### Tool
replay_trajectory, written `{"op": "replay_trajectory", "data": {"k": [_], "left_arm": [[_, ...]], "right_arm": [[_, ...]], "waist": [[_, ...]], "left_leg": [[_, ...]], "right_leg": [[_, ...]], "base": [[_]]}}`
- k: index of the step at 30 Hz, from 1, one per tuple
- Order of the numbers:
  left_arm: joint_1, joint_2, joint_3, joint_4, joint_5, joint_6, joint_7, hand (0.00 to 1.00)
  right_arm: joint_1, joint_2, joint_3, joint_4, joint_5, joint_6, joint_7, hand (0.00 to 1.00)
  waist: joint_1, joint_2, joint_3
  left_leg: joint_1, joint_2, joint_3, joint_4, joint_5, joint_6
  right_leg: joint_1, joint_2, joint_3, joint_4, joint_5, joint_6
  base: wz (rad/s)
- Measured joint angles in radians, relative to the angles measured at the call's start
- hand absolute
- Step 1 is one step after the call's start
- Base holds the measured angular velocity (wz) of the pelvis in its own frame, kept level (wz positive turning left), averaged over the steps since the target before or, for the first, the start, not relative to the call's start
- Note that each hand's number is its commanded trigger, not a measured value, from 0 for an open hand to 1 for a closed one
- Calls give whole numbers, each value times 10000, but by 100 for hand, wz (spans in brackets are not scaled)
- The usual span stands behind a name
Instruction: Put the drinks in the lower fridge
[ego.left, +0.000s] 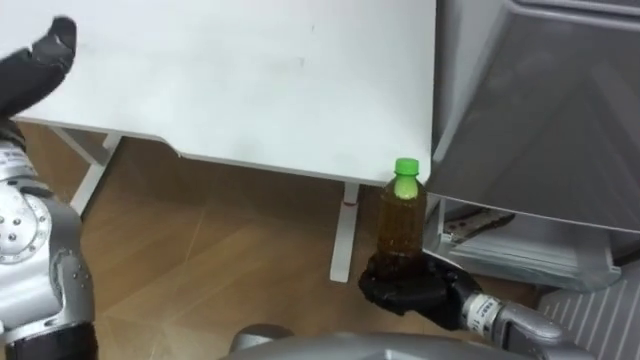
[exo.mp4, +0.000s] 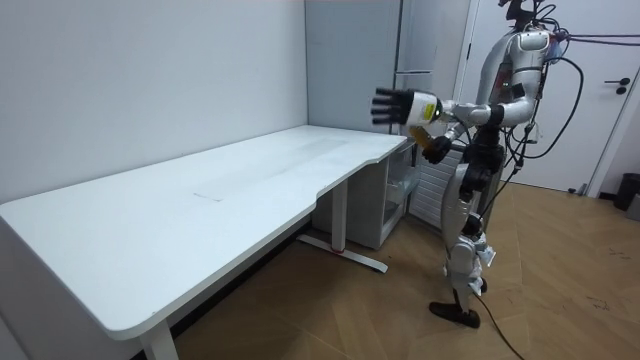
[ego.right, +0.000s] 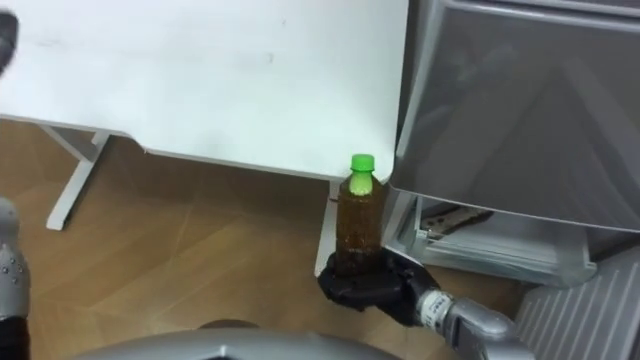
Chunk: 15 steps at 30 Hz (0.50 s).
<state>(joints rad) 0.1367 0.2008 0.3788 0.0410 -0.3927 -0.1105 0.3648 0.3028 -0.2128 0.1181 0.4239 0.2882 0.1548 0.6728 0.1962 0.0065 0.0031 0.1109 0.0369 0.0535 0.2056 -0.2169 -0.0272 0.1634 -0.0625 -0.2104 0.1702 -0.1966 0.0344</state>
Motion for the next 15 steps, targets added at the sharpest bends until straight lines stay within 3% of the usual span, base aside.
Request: {"op": "replay_trajectory", "data": {"k": [6, 8, 15], "left_arm": [[633, -29, -787, 2765, -304, 465, 113, 0], [812, -40, -1041, 3073, -346, 618, 103, 0], [872, -24, -2144, 5687, -566, 710, -135, 0]], "right_arm": [[9, 151, -29, 569, 77, 12, -191, 100], [11, 151, -20, 788, 191, 14, -317, 100], [-90, 74, 40, 1496, 845, 9, -816, 100]], "waist": [[-51, 5, 3], [-65, -2, 11], [-387, 23, -13]], "left_leg": [[46, 2, 0, -23, -2, 0], [22, 3, -25, -25, -3, 0], [-129, 0, 16, -16, 6, -8]], "right_leg": [[110, 9, -19, -26, 0, 0], [81, 9, -41, -27, 0, 0], [-43, 8, -31, -25, -1, 1]], "base": [[0], [3], [0]]}}
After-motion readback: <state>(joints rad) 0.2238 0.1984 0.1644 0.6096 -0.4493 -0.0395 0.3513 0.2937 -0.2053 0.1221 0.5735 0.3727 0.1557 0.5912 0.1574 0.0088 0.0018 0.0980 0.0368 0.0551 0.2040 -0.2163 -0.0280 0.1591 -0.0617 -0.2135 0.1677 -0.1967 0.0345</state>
